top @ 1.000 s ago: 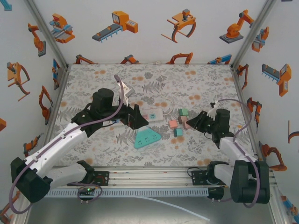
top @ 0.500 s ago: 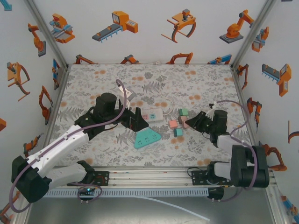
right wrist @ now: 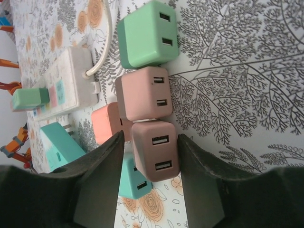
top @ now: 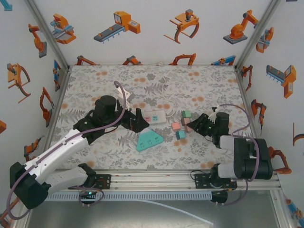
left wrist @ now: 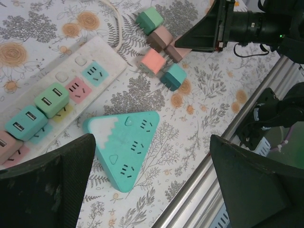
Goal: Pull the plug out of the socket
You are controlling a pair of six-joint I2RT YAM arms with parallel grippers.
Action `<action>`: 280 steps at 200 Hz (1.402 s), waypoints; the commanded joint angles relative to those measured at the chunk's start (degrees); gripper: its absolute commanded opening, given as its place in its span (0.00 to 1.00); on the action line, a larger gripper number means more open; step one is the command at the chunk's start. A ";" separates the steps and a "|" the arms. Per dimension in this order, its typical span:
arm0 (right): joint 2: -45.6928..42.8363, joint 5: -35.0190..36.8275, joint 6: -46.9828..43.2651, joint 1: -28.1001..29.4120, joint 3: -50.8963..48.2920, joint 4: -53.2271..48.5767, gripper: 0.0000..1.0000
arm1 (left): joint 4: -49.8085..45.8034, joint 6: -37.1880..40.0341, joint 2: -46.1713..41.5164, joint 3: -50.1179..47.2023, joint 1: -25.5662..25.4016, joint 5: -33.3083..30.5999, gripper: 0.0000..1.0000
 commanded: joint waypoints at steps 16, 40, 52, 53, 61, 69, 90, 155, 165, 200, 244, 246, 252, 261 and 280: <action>-3.05 3.97 -1.59 0.11 2.53 -5.45 0.51 | -1.93 1.87 -1.68 1.57 -0.26 -6.56 0.97; -4.74 6.47 -2.92 0.14 5.84 -9.51 0.53 | -3.81 2.45 -2.37 2.30 -0.24 -11.57 0.97; -5.84 7.88 -3.66 0.24 7.63 -11.15 0.53 | -3.66 2.57 -2.85 2.08 -0.09 -13.92 0.97; -5.90 7.99 -3.76 0.29 7.85 -11.29 0.53 | -3.63 2.56 -2.89 2.06 -0.08 -14.05 0.97; -6.82 8.78 -4.31 0.37 9.18 -12.37 0.53 | -3.36 2.78 -3.16 1.87 0.07 -15.42 0.97; -7.76 9.34 -4.97 0.46 10.40 -13.41 0.54 | -3.18 2.76 -3.41 1.69 0.16 -16.89 0.97; -11.18 10.72 -9.27 1.89 14.51 -17.06 0.54 | -2.35 2.47 -3.41 1.03 1.09 -21.90 0.97; -9.75 0.77 -39.03 16.57 29.07 -19.41 0.53 | -9.43 -12.66 1.86 2.87 15.21 -18.95 0.98; -7.73 -0.58 -44.16 19.38 32.22 -22.07 0.53 | -11.04 -12.64 3.19 3.79 16.66 -18.38 0.98; 1.64 -4.16 -63.68 29.12 43.22 -33.43 0.53 | -14.26 -13.48 8.15 6.24 21.08 -17.18 0.99; 17.56 -5.97 -81.60 37.99 58.24 -48.72 0.53 | -13.63 -15.71 13.58 6.69 24.92 -15.36 0.99; 18.17 -5.85 -82.17 38.40 58.83 -49.36 0.53 | -13.63 -15.81 13.77 6.69 24.96 -15.34 0.99; 20.29 -5.68 -84.14 39.38 60.86 -51.25 0.53 | -13.68 -15.81 14.11 6.69 25.14 -15.25 0.99; 23.24 -5.23 -85.87 40.79 63.34 -52.71 0.53 | -13.95 -15.81 14.70 6.69 25.39 -15.31 0.99; 28.71 -6.54 -87.11 42.66 66.42 -52.62 0.53 | -14.17 -15.80 15.93 6.44 25.75 -15.72 0.99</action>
